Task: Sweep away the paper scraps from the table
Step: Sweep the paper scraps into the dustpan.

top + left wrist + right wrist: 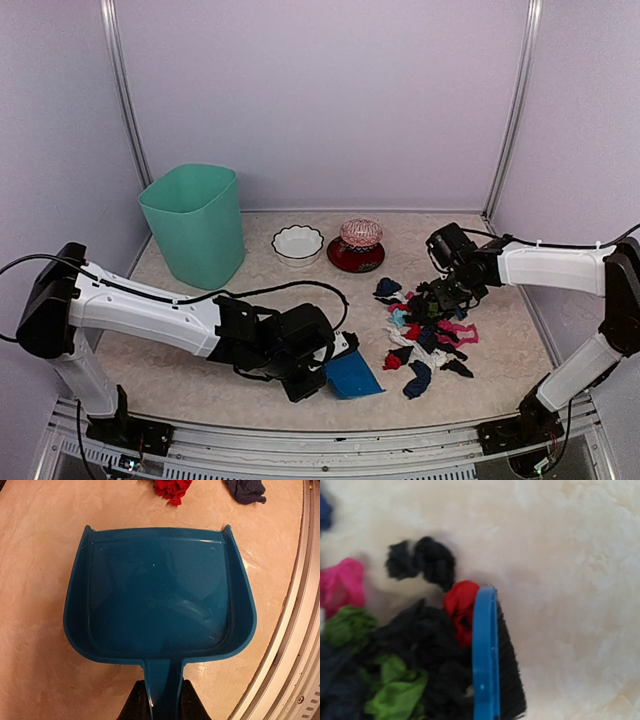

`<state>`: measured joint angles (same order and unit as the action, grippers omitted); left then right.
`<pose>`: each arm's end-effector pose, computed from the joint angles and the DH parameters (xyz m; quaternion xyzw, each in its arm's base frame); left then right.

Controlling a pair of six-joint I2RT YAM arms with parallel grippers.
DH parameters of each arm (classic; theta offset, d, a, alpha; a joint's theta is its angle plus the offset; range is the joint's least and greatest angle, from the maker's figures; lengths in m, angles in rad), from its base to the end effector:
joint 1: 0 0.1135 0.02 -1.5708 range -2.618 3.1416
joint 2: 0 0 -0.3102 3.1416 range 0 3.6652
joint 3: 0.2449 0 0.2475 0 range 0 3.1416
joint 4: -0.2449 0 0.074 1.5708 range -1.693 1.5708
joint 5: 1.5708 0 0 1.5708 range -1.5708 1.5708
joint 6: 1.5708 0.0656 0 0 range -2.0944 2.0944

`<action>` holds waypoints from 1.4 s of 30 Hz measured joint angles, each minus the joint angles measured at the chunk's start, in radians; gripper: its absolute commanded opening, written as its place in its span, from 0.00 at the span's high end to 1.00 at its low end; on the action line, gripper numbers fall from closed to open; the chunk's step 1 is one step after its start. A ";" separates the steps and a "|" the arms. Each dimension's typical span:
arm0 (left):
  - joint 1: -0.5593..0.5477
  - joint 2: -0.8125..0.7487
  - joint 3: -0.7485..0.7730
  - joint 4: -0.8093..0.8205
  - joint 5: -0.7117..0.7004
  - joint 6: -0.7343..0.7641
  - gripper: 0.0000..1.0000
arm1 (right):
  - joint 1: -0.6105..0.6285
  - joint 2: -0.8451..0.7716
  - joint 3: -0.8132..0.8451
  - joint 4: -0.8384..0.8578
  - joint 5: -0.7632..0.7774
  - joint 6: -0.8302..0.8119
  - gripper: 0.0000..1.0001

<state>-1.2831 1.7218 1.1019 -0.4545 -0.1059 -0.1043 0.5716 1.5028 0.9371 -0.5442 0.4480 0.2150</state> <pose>0.1097 -0.3464 0.2071 0.5273 0.8119 -0.1174 0.2214 0.2618 0.1346 0.2257 -0.1184 0.9432 -0.1144 0.2886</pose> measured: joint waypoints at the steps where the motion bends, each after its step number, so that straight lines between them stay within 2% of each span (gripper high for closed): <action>1: 0.002 0.010 0.009 0.005 0.004 0.003 1.00 | 0.008 0.000 0.000 -0.003 0.000 0.005 1.00; 11: 0.022 0.138 0.108 0.031 0.045 0.028 1.00 | 0.066 -0.017 -0.014 -0.018 -0.018 0.050 1.00; 23: 0.076 0.258 0.222 0.053 0.055 0.023 1.00 | 0.193 -0.034 -0.015 -0.061 -0.043 0.098 1.00; 33: 0.146 0.290 0.246 0.070 0.077 -0.011 1.00 | 0.287 -0.050 -0.018 -0.071 -0.078 0.105 1.00; 42: 0.158 0.296 0.245 0.085 0.080 -0.027 1.00 | 0.374 -0.037 0.015 -0.077 -0.097 0.086 1.00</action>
<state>-1.1252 2.0178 1.3472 -0.3695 -0.0261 -0.1310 0.9455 1.4662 0.9524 -0.6209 0.3511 0.3012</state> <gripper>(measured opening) 0.158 0.043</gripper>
